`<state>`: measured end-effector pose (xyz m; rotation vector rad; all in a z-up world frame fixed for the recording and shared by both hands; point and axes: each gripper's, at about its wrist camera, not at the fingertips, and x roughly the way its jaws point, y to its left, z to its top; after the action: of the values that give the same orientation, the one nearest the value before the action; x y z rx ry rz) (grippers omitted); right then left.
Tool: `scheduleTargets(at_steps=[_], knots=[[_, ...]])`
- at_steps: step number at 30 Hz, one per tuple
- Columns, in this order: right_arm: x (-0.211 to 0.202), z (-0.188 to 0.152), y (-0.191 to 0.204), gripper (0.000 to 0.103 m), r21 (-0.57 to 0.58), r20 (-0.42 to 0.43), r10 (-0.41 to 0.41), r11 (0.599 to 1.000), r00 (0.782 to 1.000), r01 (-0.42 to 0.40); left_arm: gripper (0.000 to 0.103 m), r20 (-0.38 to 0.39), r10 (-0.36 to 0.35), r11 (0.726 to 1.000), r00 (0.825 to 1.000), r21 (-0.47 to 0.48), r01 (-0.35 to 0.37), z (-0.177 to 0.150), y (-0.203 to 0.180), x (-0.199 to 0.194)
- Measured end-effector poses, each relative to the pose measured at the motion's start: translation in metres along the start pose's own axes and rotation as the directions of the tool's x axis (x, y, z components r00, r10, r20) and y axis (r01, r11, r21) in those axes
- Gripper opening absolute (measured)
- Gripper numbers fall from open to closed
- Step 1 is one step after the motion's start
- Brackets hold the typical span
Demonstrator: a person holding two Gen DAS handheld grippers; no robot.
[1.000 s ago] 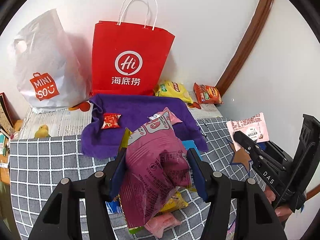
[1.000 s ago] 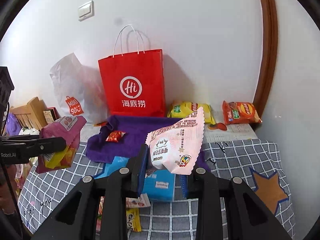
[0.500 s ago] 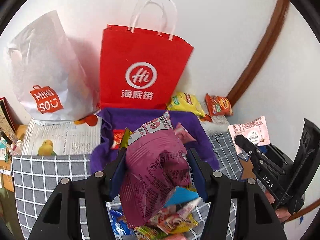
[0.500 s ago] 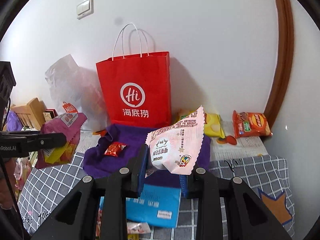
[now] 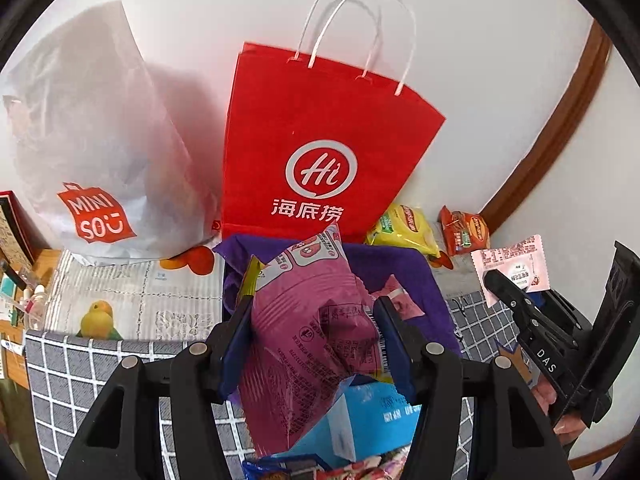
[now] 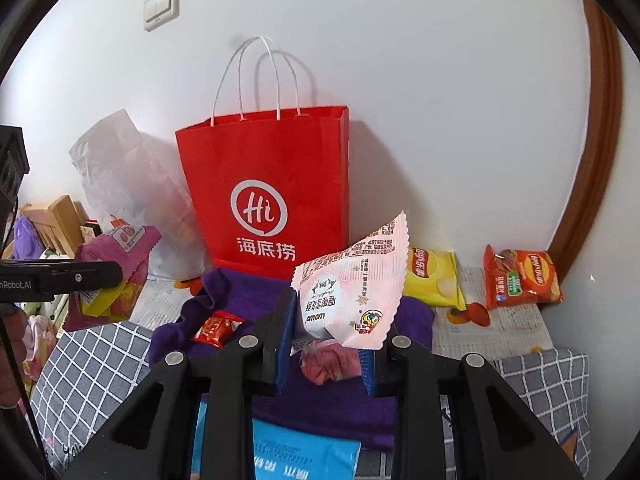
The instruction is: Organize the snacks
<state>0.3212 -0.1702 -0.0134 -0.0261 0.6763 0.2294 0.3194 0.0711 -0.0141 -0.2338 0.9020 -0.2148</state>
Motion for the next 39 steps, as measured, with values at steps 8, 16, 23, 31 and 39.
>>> scheduleTargets(at_steps=[8,16,23,31,39], knots=[[0.047,-0.010,-0.018,0.029,0.024,-0.083,0.016,1.000,0.996,-0.014,0.057,-0.045,0.004,1.000,0.999,-0.018,-0.004,0.009,0.012,0.045],[0.083,-0.026,-0.031,0.029,0.017,-0.183,0.062,0.998,0.981,-0.060,0.057,-0.106,0.011,0.999,0.994,-0.044,-0.016,0.005,0.037,0.087],[0.112,-0.042,-0.027,0.026,0.008,-0.285,0.111,0.994,0.952,-0.113,0.057,-0.119,0.022,0.998,0.993,-0.060,-0.030,0.003,0.049,0.093],[0.122,-0.052,-0.019,0.024,-0.029,-0.330,0.123,0.990,0.936,-0.140,0.057,-0.145,0.018,0.998,0.989,-0.050,-0.025,0.000,0.047,0.101],[0.113,-0.044,-0.029,0.024,-0.021,-0.298,0.099,0.994,0.949,-0.110,0.057,-0.201,0.000,0.999,0.980,-0.046,-0.009,-0.005,0.038,0.119]])
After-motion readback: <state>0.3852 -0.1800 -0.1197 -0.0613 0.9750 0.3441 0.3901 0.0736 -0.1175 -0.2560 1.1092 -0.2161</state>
